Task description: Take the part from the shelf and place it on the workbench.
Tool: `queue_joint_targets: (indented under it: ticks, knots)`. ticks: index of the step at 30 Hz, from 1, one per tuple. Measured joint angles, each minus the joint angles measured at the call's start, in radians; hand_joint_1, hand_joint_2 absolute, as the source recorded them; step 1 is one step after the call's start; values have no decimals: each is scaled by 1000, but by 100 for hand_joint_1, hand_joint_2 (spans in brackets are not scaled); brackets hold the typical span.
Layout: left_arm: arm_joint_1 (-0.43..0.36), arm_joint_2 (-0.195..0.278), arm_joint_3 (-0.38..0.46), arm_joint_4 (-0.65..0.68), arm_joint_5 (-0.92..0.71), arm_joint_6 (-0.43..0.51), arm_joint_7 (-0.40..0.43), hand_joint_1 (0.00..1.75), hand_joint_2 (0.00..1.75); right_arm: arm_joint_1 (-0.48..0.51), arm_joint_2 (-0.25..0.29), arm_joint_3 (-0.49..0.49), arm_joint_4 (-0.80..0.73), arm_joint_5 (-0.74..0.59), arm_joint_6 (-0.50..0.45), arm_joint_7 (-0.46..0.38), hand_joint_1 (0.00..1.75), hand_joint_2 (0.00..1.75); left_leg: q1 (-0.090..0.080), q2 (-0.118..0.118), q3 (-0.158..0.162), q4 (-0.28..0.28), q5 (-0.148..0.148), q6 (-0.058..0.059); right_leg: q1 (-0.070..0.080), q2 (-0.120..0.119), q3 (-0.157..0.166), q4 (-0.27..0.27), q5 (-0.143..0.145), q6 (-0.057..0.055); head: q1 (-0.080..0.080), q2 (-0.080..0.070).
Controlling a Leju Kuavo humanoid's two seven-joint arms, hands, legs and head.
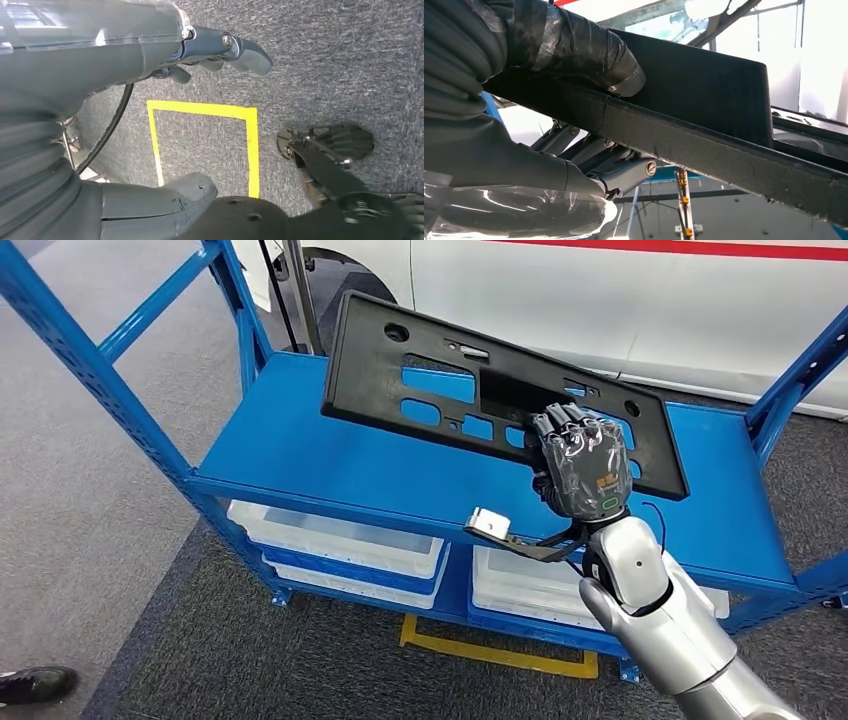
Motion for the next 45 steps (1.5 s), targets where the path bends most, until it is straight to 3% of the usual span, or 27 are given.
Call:
queue_joint_targets:
  ticks: [3, 5, 7, 8, 9, 10, 12, 14, 15, 18, 19, 21, 23, 24, 26, 28, 30, 31, 33, 34, 36, 38, 39, 41, 42, 43, 45]
  knots:
    - [2, 2, 0, 0, -3, -1, 0, 0, 175, 0, -4, 0, -1, -6, 3, -2, 169, 175, 0, 1, -15, -13, 24, 14, 0, 2, -6, -9, 14, 18, 0, 0]
    - [2, 3, -1, 0, -3, -2, -1, 0, 175, 0, -10, 1, 0, -9, 10, -3, 169, 175, 5, 6, -32, -20, 48, 30, 0, 4, -24, 34, -45, 25, 1, 0]
    - [1, 3, -1, 0, -3, -3, -3, 0, 175, 0, -15, 1, 0, -13, 18, -4, 169, 175, 5, 8, -57, -18, 68, 40, -2, 4, -52, 145, -146, 29, 1, 0]
    - [2, 3, -1, 0, -3, -4, -5, 0, 175, 1, -16, 1, 0, -15, 22, -4, 169, 175, 4, 8, -71, -16, 77, 40, -2, 4, -63, 206, -176, 30, 1, 0]
    - [2, 3, -1, 0, -3, -5, -5, 0, 175, 1, -16, 2, 0, -18, 27, -5, 169, 175, 3, 8, -85, -13, 85, 40, -2, 4, -63, 248, -183, 32, 1, 0]
    - [2, 3, -1, 0, -3, -6, -6, 0, 175, 1, -16, 4, 0, -21, 32, -5, 169, 175, 2, 8, -98, -8, 92, 38, -2, 4, -50, 260, -169, 32, 1, 0]
    - [2, 3, -1, 0, -2, -9, -6, 0, 175, -2, -16, 6, 0, -25, 42, -5, 169, 175, 2, 8, -123, 6, 101, 34, -2, 4, 26, 182, -119, 29, 1, 0]
    - [3, 3, -1, 0, -1, -11, -7, 0, 175, -8, -15, 8, -1, -26, 48, -5, 169, 175, 0, 7, -141, 21, 107, 27, 2, 4, 115, 54, -116, 21, 1, 0]
    - [3, 3, -1, 0, 0, -12, -7, 0, 175, -11, -15, 8, -2, -26, 50, -5, 169, 175, -1, 6, -147, 25, 112, 21, 5, 4, 140, 12, -124, 17, 1, 0]
    - [5, 5, -1, 0, 0, -12, -7, 0, 175, -17, -14, 11, -4, -27, 56, -6, 169, 175, -1, 4, -157, 27, 126, 2, 7, 1, 139, -13, -120, 1, 1, 0]
    - [5, 6, -1, 0, 0, -13, -7, 0, 175, -19, -11, 12, -4, -27, 58, -7, 169, 175, -1, 3, -165, 37, 111, -3, 4, -1, 132, -16, -111, -8, 0, 0]
    - [6, 9, -1, 0, 0, -15, -7, 0, 175, -25, -4, 14, -6, -28, 67, -8, 169, 175, 3, 3, -192, 111, 32, -13, 0, -6, 111, -21, -89, -23, 0, 0]
    - [5, 11, -1, 0, 2, -17, -6, 0, 175, -29, 3, 16, -6, -29, 75, -10, 169, 175, 6, 4, -222, 233, -51, -21, 1, -7, 84, -20, -68, -29, 0, 0]
    - [5, 12, -1, 0, 3, -17, -6, 0, 175, -30, 7, 17, -6, -29, 78, -10, 169, 175, 7, 4, -227, 279, -62, -23, 2, -7, 70, -17, -59, -28, 0, 0]
    - [4, 13, -1, 0, 5, -18, -7, 0, 175, -32, 15, 21, -6, -29, 85, -12, 169, 175, 7, 4, -195, 284, -24, -25, 2, -8, 42, -10, -42, -26, 0, 0]
    - [3, 15, -1, 0, 9, -18, -10, 0, 175, -37, 23, 25, -6, -29, 90, -12, 169, 175, 7, 4, -104, 167, 20, -20, 3, -8, 18, -2, -27, -20, 0, 0]
    - [3, 20, -1, 0, 12, -19, -15, 0, 175, -42, 30, 27, -7, -29, 92, -12, 169, 175, 3, 2, -20, 38, 12, -11, 5, -9, 5, 2, -11, -10, 0, 0]
    - [2, 21, -1, 0, 13, -20, -17, 0, 175, -44, 34, 28, -8, -29, 92, -12, 169, 175, 0, 1, -3, 4, 3, -6, 5, -10, 3, -1, -1, -4, 0, 0]
    - [3, 23, -1, 0, 15, -22, -18, 0, 175, -47, 40, 31, -8, -29, 95, -12, 169, 175, -1, 3, -10, -12, 18, 8, 4, -9, -1, -10, 17, 8, 0, 0]
    - [4, 24, -1, 0, 17, -23, -19, 0, 175, -49, 42, 33, -7, -29, 97, -12, 169, 175, 1, 5, -19, -16, 31, 17, 4, -8, -7, -6, 6, 13, 1, 0]
    - [4, 25, -1, 1, 22, -26, -21, 0, 175, -52, 44, 38, -6, -28, 102, -10, 169, 175, 5, 10, -43, -22, 59, 34, 3, -4, -28, 50, -71, 17, 1, 0]
    - [5, 25, 0, 1, 28, -27, -25, 0, 175, -53, 47, 43, -5, -26, 107, -7, 169, 175, 2, 12, -76, -19, 83, 42, 3, -2, -51, 168, -169, 20, 1, 0]
    - [5, 25, 0, 1, 30, -28, -26, 0, 175, -53, 51, 45, -5, -26, 108, -6, 169, 175, 1, 12, -93, -16, 94, 42, 3, -2, -56, 223, -189, 21, 1, 0]
    - [6, 27, 2, 1, 37, -29, -29, 0, 175, -54, 62, 51, -3, -23, 112, -2, 169, 175, -2, 12, -128, -7, 114, 40, 3, -2, -29, 261, -158, 20, 1, 0]
    - [7, 27, 3, 1, 42, -29, -31, 0, 175, -57, 72, 56, -1, -20, 117, -1, 169, 175, -3, 12, -145, -1, 123, 37, 4, -1, 9, 230, -128, 16, 1, 0]
    - [7, 28, 4, 1, 49, -29, -31, 0, 175, -63, 84, 62, 2, -16, 121, 2, 169, 175, -3, 12, -160, 5, 131, 34, 5, -1, 59, 171, -114, 10, 1, 0]
    - [9, 29, 6, 1, 61, -30, -32, 0, 175, -77, 118, 77, 12, -3, 127, 12, 169, 175, -5, 13, -179, 15, 146, 25, 11, 0, 155, 34, -134, -2, 1, 0]
